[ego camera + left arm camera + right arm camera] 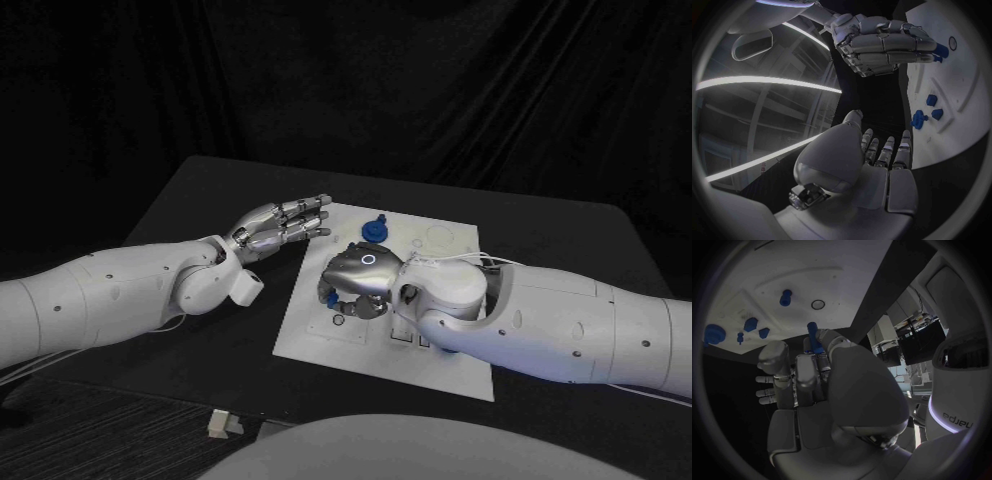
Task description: Assemble the parts on the task board
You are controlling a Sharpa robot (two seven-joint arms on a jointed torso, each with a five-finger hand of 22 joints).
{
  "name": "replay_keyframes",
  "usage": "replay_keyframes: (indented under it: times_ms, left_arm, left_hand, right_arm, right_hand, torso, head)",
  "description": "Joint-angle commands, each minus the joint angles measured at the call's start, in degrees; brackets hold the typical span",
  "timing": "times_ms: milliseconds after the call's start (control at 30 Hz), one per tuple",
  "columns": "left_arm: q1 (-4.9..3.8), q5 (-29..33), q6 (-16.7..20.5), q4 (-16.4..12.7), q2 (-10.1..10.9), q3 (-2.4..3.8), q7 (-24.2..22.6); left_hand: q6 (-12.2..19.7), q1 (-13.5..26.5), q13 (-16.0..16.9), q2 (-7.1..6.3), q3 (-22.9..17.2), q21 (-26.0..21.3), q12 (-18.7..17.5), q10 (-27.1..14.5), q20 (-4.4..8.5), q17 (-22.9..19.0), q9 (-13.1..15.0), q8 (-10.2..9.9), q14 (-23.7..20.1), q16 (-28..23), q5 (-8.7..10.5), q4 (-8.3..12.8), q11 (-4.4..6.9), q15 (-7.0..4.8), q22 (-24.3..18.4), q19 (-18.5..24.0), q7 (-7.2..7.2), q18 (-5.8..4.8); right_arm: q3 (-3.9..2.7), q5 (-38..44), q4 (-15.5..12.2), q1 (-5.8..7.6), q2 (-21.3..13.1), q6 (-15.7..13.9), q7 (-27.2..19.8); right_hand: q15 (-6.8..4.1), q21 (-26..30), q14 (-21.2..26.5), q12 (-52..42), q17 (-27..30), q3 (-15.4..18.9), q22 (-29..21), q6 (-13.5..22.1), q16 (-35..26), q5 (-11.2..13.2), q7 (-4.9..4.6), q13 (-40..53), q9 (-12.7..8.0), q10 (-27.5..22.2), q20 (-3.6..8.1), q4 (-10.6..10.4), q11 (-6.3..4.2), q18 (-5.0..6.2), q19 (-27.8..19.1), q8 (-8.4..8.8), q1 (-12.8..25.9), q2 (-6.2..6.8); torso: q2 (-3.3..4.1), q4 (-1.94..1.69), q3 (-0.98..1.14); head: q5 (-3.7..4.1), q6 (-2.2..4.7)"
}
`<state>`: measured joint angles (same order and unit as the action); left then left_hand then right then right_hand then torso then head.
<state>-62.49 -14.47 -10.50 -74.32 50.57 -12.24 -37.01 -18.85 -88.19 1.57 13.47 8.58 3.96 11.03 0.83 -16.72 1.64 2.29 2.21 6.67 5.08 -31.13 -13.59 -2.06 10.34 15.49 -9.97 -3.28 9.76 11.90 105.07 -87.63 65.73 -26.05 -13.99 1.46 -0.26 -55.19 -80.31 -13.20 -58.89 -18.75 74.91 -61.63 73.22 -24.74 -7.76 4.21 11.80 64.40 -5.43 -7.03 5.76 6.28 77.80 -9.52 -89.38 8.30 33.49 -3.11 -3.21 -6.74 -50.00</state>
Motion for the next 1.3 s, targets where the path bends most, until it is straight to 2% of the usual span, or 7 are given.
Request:
replay_keyframes:
  times_ms: [33, 500, 1300]
  left_arm:
    - [0.08, 0.28, -0.73, -0.12, -0.09, 0.05, -0.85]
    - [0.1, 0.28, -0.85, -0.01, -0.12, 0.05, -0.75]
    - [0.16, 0.28, -1.19, 0.44, -0.42, 0.05, -0.43]
  left_hand:
    - [-0.01, -0.03, 0.01, 0.5, -0.39, 0.24, -0.02, -0.05, -0.08, 0.04, 0.03, 0.23, -0.31, 0.17, -0.38, 0.08, -0.23, 0.28, -0.05, -0.23, -0.11, -1.15]
    - [-0.01, -0.03, 0.01, 0.59, -0.5, 0.22, -0.05, -0.06, -0.08, 0.03, 0.03, 0.22, -0.35, 0.15, -0.43, 0.07, -0.2, 0.28, -0.12, -0.21, -0.15, -1.17]
    - [0.05, -0.03, 0.0, 0.7, -0.65, 0.2, -0.1, -0.07, -0.08, 0.03, 0.02, 0.2, -0.38, 0.15, -0.5, 0.06, -0.19, 0.27, -0.17, -0.2, -0.15, -1.2]
  right_arm:
    - [-0.05, 1.59, 0.3, -0.48, 0.14, 1.23, -0.63]
    - [-0.05, 1.64, 0.57, -2.25, -0.03, 1.3, -0.44]
    - [-0.04, 1.65, -0.28, -2.57, -1.5, 3.17, 0.23]
  right_hand:
    - [-0.29, -0.22, -0.2, 0.31, -0.06, -0.34, 6.79, 0.09, 0.21, 0.32, 0.23, 0.05, 0.06, 2.41, 0.09, 0.19, -1.78, 0.06, 0.06, 0.29, 0.53, 0.06]
    - [-0.3, -0.11, -0.19, 0.53, 0.08, -0.65, 6.75, 0.36, 0.1, 0.35, 0.18, 0.04, 0.01, 2.47, 0.12, 0.49, -1.77, 0.09, -0.02, 0.6, 0.43, 0.05]
    - [-0.29, 0.26, 0.0, 0.71, 0.63, -1.02, 6.66, 0.51, -0.27, 0.14, 0.09, 0.06, -0.01, 2.61, 0.14, 0.86, -1.73, 0.16, -0.22, 0.86, 0.29, 0.01]
  torso:
    - [-0.02, -0.02, -0.02]
    - [-0.09, 0.18, 0.03]
    - [-0.1, 0.16, 0.02]
  head:
    - [0.06, 0.0]
    - [-0.28, 0.0]
    - [-0.09, 0.0]
